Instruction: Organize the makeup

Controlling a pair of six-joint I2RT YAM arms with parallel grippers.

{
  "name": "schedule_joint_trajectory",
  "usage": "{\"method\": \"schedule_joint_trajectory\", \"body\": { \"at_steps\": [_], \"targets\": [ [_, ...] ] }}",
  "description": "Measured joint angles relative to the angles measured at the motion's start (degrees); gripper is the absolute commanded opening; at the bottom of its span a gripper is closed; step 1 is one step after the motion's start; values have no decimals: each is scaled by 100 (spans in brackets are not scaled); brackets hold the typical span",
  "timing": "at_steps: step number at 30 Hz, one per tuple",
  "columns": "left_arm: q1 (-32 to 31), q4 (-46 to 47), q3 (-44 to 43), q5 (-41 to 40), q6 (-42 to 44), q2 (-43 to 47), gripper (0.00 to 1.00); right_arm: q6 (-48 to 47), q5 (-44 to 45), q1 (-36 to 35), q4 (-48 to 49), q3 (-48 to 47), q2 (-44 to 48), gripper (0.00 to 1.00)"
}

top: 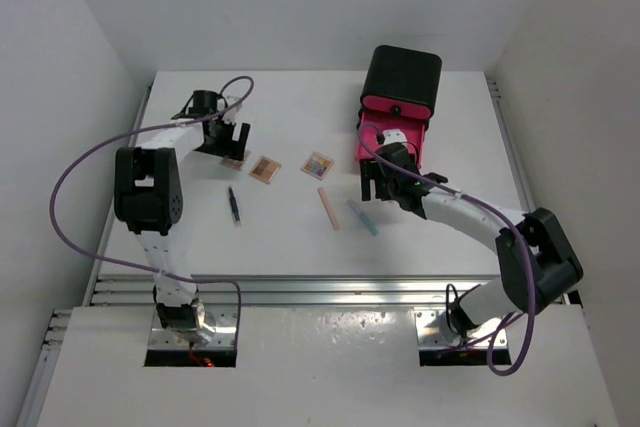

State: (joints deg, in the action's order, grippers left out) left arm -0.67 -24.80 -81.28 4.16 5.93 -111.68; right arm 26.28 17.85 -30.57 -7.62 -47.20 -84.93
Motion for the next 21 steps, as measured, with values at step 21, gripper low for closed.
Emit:
{"method": "schedule_joint_trajectory", "body": {
  "at_steps": [21],
  "targets": [
    [-92,-186,-647,271,232,-940,76,-234,101,4,-387,238,260,84]
  ]
}}
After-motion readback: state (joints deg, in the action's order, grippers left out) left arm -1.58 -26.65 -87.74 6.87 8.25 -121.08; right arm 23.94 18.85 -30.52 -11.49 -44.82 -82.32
